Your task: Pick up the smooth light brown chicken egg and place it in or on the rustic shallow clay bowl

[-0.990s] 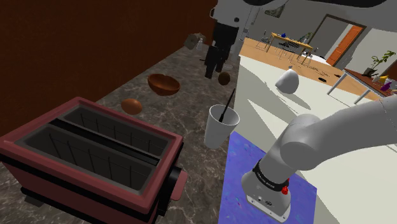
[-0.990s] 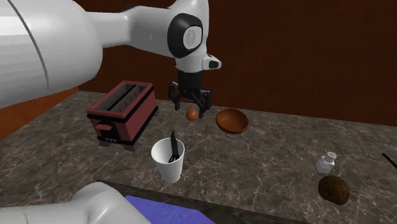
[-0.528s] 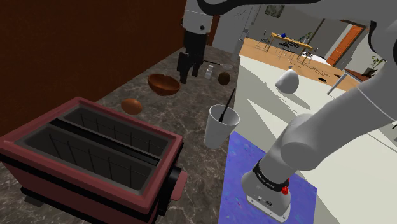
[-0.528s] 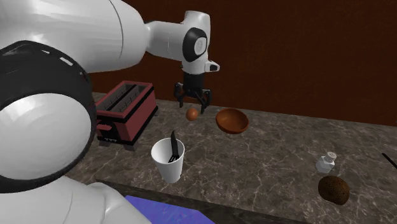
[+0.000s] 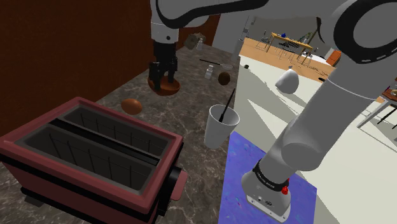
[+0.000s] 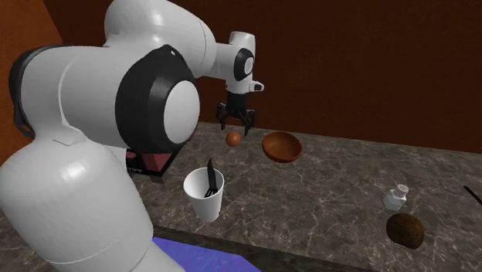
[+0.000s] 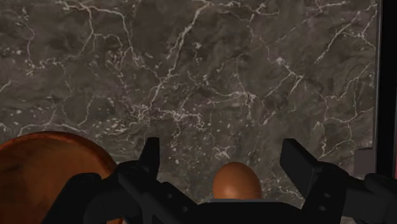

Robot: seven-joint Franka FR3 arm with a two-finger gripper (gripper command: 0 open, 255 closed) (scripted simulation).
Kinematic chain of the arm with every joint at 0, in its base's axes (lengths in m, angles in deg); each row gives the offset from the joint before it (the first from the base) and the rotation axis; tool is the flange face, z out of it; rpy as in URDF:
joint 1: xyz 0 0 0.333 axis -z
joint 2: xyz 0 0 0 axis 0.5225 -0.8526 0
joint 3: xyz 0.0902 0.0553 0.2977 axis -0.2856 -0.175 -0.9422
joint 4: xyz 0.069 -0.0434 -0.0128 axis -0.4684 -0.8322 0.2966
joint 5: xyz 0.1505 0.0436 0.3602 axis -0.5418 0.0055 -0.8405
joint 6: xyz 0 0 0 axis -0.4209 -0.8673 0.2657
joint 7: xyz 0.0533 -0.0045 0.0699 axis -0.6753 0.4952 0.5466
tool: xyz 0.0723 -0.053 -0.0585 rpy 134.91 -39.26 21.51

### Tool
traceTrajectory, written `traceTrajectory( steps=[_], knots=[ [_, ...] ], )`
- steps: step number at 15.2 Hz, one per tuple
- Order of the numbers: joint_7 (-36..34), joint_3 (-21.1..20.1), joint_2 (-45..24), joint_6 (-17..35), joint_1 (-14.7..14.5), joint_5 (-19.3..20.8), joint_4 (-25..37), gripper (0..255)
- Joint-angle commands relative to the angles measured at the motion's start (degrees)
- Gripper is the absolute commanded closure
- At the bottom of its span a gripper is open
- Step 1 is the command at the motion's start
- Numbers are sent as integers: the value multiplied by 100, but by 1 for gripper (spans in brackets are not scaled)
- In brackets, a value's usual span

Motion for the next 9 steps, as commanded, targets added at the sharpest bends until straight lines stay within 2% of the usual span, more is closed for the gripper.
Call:
traceTrajectory(
  steps=[1,9],
  knots=[
    [-93,-63,-521,7,-71,112,431,0],
    [-333,-143,-2540,-254,-491,568,2374,0]
  ],
)
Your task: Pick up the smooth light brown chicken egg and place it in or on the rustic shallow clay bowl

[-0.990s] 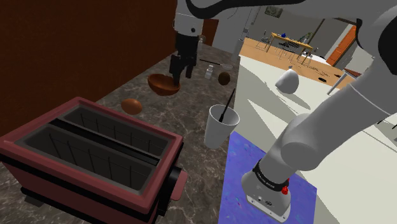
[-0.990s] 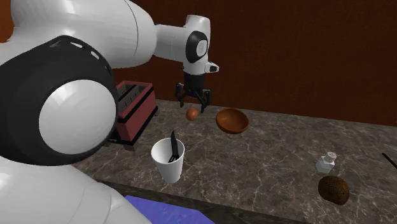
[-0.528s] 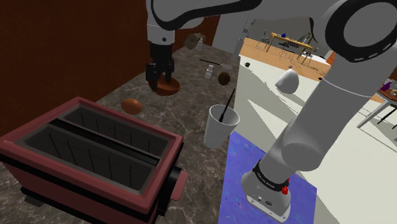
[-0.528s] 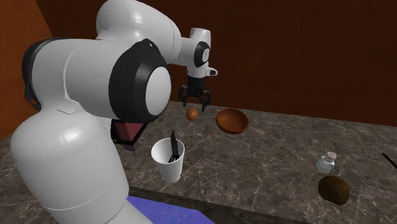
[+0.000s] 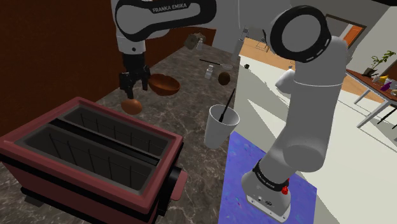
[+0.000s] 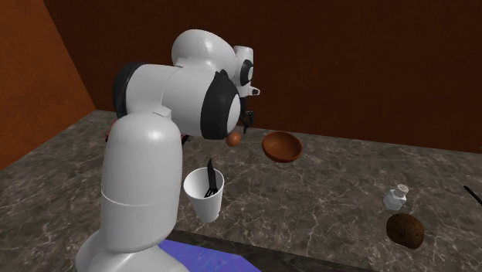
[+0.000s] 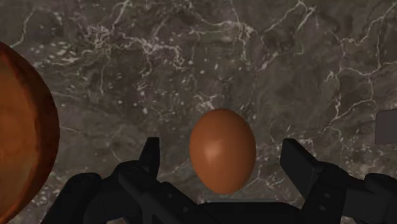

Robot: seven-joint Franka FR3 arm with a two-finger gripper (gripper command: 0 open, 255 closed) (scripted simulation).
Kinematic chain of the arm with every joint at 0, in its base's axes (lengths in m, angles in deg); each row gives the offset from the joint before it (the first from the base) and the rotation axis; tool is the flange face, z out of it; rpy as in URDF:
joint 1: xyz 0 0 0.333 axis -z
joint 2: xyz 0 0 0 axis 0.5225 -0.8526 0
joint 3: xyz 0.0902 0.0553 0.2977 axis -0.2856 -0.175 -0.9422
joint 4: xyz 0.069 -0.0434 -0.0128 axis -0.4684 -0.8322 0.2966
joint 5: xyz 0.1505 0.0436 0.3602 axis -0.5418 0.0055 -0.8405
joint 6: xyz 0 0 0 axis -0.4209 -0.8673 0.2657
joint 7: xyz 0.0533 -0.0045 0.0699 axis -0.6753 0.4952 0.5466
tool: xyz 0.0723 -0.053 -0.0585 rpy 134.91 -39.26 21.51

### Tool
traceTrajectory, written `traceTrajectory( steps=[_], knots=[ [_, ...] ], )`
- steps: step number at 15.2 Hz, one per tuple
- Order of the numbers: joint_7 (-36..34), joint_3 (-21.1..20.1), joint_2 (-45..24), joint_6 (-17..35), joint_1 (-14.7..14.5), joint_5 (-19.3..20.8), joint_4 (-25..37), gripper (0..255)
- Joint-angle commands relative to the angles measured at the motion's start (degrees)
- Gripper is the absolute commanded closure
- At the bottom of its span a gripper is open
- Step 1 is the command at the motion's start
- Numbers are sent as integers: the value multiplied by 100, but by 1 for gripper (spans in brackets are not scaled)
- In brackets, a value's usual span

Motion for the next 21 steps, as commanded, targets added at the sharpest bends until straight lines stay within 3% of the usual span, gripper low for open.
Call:
traceTrajectory(
  steps=[1,3,10,18,19,21],
  knots=[
    [-54,-2,-590,-128,-147,124,634,0],
    [-67,9,-919,-230,-238,182,1018,0],
    [-83,21,-928,350,-217,196,444,0],
    [-83,21,-927,350,-217,196,445,0],
    [-83,21,-927,350,-217,196,445,255],
    [-82,21,-929,352,-216,196,443,255]
  ],
)
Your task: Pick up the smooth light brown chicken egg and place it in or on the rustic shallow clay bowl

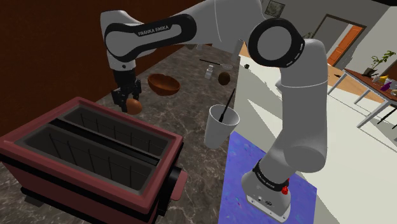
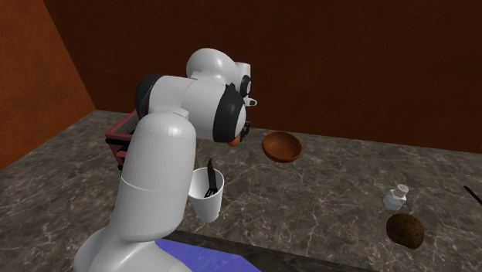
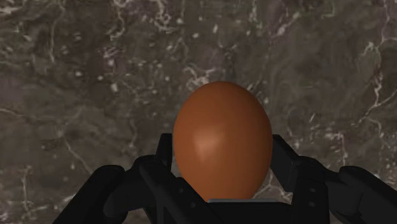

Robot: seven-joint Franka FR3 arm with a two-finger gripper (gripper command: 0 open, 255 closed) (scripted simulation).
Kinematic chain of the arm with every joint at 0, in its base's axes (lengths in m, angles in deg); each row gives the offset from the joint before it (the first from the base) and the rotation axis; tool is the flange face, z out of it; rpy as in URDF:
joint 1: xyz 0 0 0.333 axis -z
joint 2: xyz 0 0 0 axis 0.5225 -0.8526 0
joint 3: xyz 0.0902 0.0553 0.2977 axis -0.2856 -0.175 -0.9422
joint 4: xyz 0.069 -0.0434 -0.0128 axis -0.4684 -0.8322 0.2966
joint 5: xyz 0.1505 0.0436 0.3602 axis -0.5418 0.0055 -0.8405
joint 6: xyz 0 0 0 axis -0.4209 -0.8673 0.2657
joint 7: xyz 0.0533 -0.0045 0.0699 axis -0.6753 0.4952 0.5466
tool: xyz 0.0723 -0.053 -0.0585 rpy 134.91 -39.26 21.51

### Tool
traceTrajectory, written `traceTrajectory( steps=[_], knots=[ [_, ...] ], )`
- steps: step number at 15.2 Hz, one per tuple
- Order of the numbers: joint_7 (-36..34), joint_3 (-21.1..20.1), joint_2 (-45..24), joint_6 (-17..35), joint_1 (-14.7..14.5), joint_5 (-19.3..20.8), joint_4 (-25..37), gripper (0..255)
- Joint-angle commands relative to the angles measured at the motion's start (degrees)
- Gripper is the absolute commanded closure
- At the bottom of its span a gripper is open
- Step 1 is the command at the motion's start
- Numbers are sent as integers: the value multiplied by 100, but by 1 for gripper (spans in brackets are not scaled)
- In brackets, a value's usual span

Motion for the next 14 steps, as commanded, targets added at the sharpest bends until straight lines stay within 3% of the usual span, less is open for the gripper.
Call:
traceTrajectory(
  steps=[1,7,14],
  knots=[
    [0,0,-2,0,0,0,-2,255],
    [-1,0,-2,-1,-1,0,-1,255],
    [7,-28,187,-440,6,-46,255,255]
  ],
)
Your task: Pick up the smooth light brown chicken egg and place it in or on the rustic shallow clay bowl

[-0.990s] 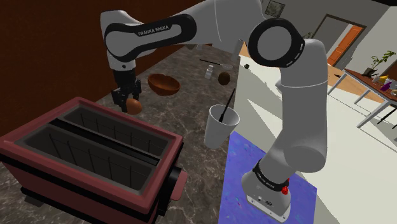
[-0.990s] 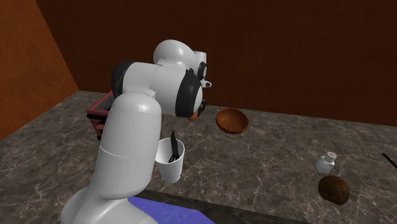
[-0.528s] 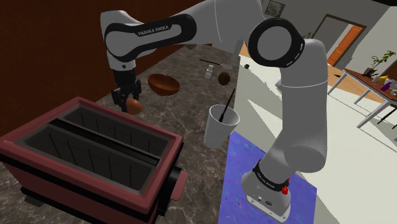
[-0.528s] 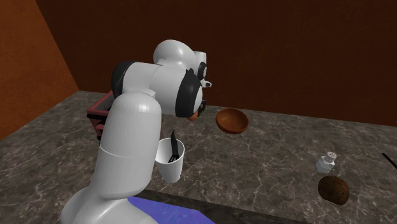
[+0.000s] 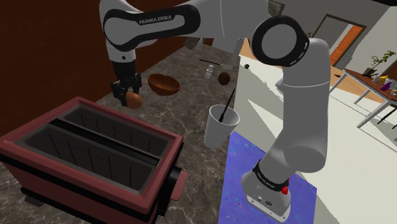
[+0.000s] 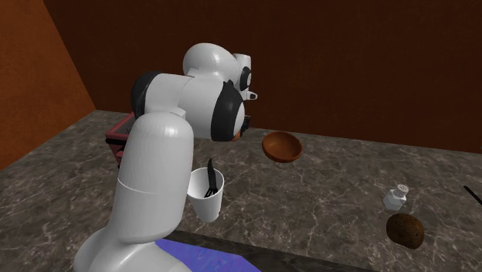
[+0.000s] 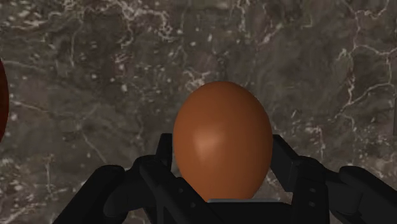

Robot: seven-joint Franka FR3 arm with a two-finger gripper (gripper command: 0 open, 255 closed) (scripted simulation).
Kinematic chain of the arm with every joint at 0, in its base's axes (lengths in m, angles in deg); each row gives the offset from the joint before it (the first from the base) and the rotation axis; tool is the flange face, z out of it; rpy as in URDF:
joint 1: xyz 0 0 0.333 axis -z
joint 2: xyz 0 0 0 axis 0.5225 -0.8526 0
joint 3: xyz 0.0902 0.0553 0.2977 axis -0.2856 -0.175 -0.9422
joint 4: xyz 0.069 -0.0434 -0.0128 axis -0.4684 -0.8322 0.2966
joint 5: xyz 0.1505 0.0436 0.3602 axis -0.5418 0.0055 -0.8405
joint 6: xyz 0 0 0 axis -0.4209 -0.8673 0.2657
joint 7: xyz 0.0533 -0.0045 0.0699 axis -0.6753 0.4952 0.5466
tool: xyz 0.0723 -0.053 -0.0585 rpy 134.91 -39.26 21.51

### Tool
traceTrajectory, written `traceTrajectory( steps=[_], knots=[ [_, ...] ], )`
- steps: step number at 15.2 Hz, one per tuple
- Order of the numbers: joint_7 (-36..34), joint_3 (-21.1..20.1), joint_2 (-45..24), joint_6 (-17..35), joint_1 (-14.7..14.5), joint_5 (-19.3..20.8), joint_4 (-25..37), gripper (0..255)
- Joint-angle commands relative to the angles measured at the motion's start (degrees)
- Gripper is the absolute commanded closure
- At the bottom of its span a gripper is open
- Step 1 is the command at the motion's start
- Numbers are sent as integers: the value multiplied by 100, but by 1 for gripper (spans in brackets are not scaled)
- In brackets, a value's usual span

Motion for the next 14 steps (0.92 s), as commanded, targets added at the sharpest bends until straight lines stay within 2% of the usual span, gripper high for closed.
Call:
traceTrajectory(
  steps=[1,14],
  knots=[
    [-3,-9,50,-129,-2,-13,80,255],
    [-7,-43,231,-1033,-26,-62,811,255]
  ],
)
